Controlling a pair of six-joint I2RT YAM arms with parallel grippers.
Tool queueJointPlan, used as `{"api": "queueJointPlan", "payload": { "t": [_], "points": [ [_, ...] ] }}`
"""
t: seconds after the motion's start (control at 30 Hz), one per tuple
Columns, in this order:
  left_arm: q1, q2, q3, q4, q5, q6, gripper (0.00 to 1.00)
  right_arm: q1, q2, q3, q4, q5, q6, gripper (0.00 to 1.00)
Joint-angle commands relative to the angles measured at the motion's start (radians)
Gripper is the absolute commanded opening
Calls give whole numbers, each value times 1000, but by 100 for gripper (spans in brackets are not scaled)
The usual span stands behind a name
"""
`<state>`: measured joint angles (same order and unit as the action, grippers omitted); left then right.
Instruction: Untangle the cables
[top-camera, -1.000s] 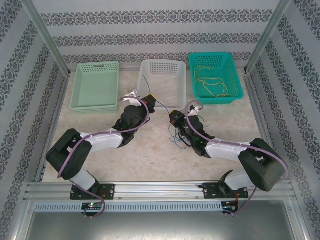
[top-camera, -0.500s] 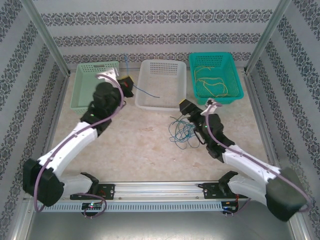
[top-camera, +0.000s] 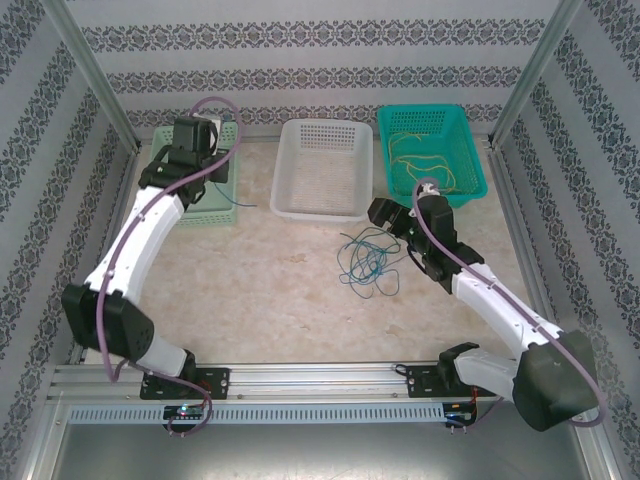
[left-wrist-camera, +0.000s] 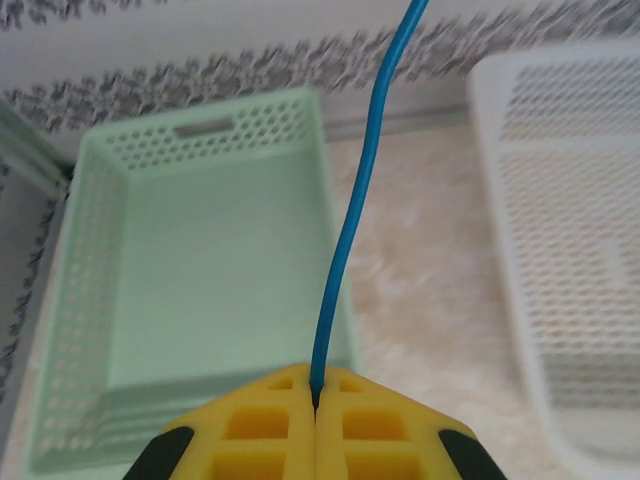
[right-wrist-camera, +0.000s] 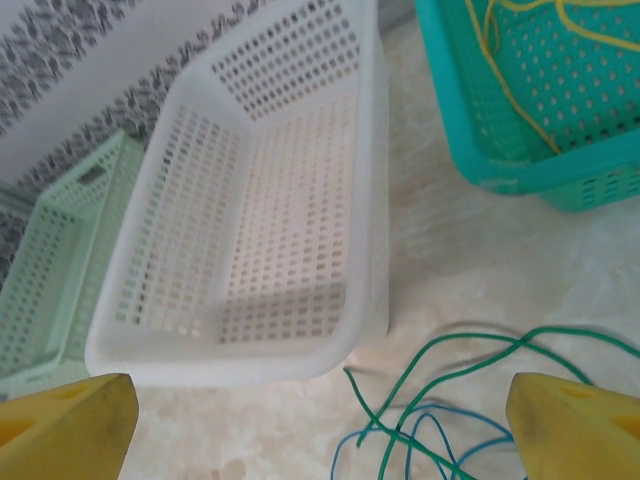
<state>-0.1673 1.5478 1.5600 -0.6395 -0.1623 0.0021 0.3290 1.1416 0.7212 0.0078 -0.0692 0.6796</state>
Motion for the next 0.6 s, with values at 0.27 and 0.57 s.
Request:
{"api": "queueJointPlan", "payload": {
  "t": [0.27,0.57],
  "points": [
    [151,290,235,-242,-76,177,0,-23,-29,32,-217,19,-120,95],
    [184,530,419,-274,-94,203,0,-33,-32,61,-318,0,-152,95]
  ]
}}
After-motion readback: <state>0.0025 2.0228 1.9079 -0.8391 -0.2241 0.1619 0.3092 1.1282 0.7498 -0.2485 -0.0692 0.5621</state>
